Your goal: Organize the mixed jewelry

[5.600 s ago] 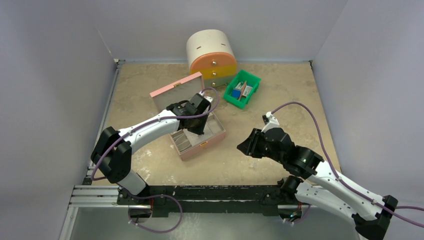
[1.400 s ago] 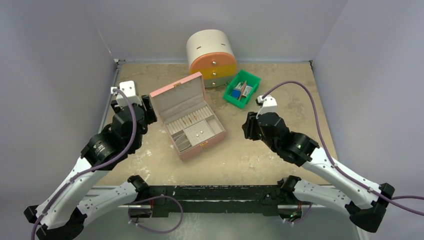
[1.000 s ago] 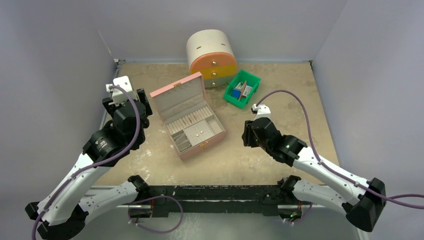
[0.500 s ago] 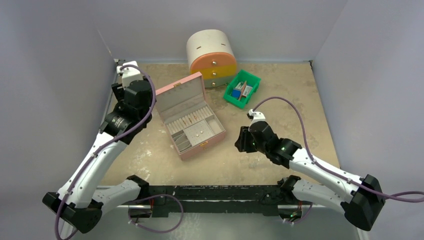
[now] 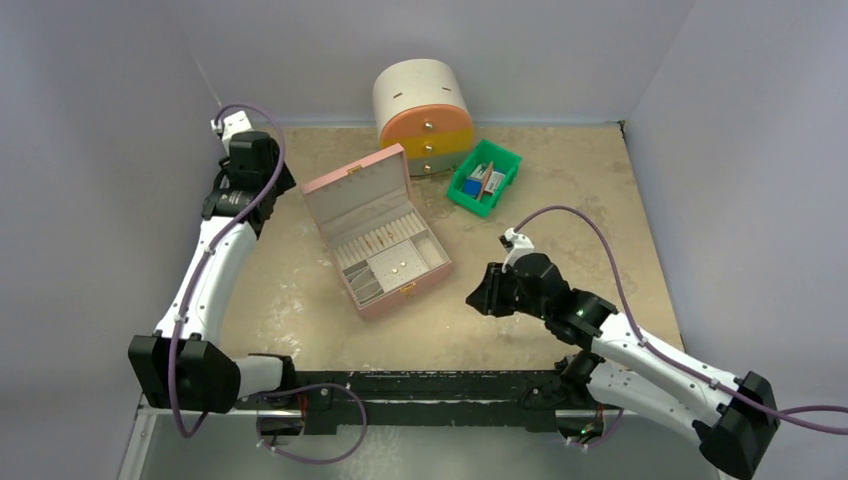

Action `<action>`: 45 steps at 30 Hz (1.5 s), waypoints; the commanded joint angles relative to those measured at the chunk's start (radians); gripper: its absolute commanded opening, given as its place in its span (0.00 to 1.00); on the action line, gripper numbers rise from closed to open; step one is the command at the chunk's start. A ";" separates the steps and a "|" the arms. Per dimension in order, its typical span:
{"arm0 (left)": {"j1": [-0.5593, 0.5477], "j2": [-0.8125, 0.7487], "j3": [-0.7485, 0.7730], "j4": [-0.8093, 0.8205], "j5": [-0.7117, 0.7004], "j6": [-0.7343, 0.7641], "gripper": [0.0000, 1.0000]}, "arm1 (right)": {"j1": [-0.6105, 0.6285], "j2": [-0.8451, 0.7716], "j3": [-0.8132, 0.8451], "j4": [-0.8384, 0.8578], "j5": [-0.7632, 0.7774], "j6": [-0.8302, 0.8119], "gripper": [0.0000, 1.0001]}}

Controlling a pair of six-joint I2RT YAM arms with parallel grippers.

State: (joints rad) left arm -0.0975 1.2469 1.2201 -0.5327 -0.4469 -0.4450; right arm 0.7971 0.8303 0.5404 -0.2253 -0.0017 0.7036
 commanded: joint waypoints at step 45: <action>-0.036 -0.104 -0.256 0.015 0.779 -0.036 0.08 | -0.003 -0.127 0.029 -0.010 -0.045 -0.017 0.00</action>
State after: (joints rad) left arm -0.0818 1.1858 0.9909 -0.5274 0.3000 -0.5026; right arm 0.7971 0.7437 0.5152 -0.2565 -0.0704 0.7319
